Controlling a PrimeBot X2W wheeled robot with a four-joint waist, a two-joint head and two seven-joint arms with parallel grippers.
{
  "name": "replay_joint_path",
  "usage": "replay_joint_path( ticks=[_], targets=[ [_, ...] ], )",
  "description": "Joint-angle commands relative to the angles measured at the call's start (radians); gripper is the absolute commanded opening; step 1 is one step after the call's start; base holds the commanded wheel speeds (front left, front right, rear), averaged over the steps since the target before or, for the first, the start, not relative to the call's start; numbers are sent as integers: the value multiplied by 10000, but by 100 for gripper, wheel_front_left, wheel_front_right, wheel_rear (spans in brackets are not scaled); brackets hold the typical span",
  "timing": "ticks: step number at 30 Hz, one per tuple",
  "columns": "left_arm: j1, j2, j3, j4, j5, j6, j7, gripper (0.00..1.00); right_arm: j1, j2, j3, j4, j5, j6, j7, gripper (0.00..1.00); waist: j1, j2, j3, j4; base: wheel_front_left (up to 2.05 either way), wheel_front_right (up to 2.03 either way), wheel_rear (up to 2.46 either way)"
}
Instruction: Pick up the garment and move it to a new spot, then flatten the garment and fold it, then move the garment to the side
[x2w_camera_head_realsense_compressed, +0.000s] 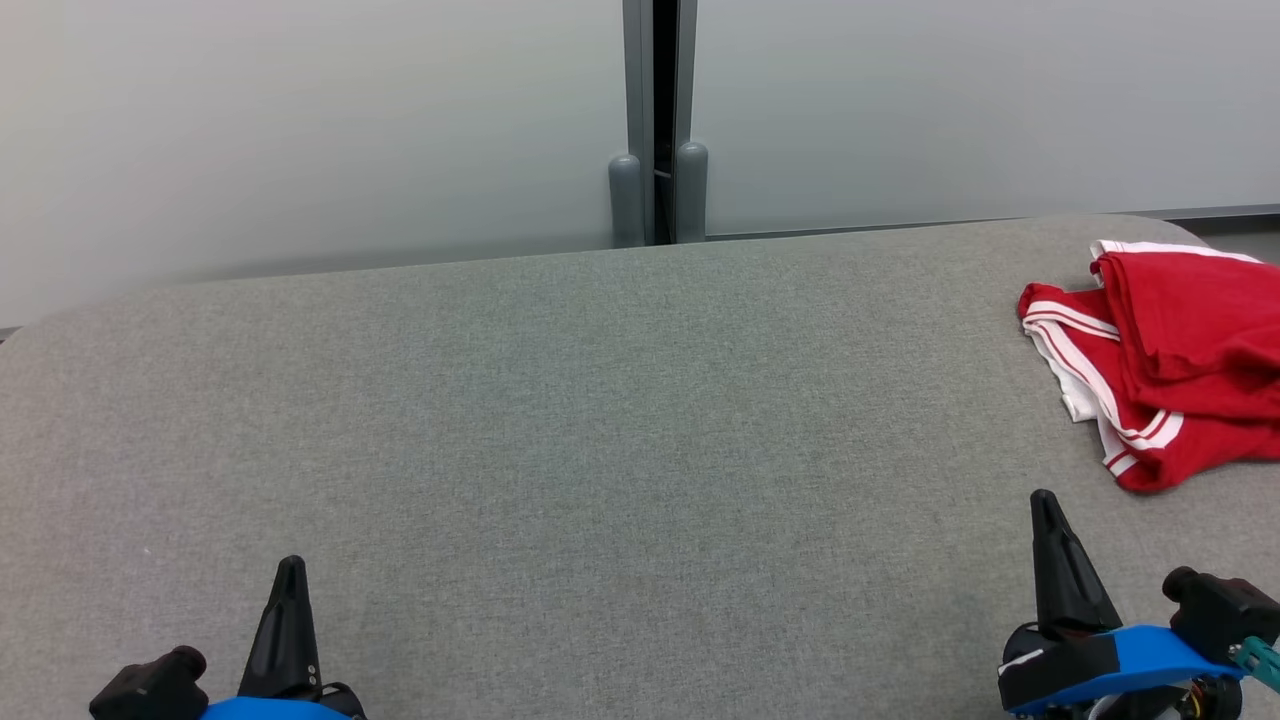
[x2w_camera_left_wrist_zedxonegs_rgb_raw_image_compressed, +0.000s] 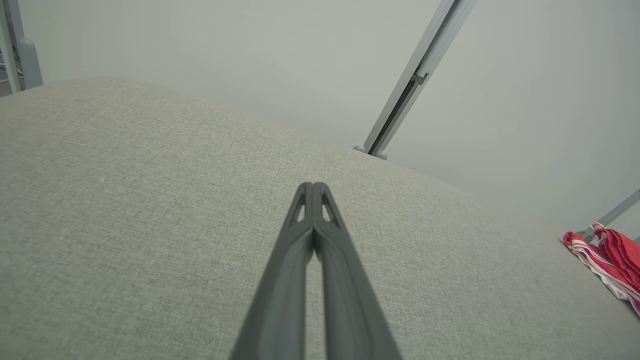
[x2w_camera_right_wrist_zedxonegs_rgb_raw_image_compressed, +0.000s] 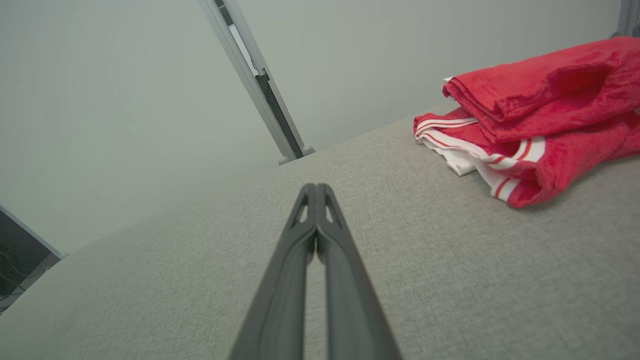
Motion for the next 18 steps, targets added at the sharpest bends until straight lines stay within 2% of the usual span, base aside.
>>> replay_joint_path(
  ticks=[1, 18],
  targets=[
    [-271, 75, 72, -171, -476, -71, 88, 0, -159, 23, -79, -148, 489, 0, 98, 0, 0, 0, -4, 9, 0, 0, 0],
    [-426, 100, 264, -190, -3162, -233, 755, 0, -287, 131, -298, -145, 3185, -1, 787, 0, 0, 0, -51, 97, 0, 0, 0]
  ],
)
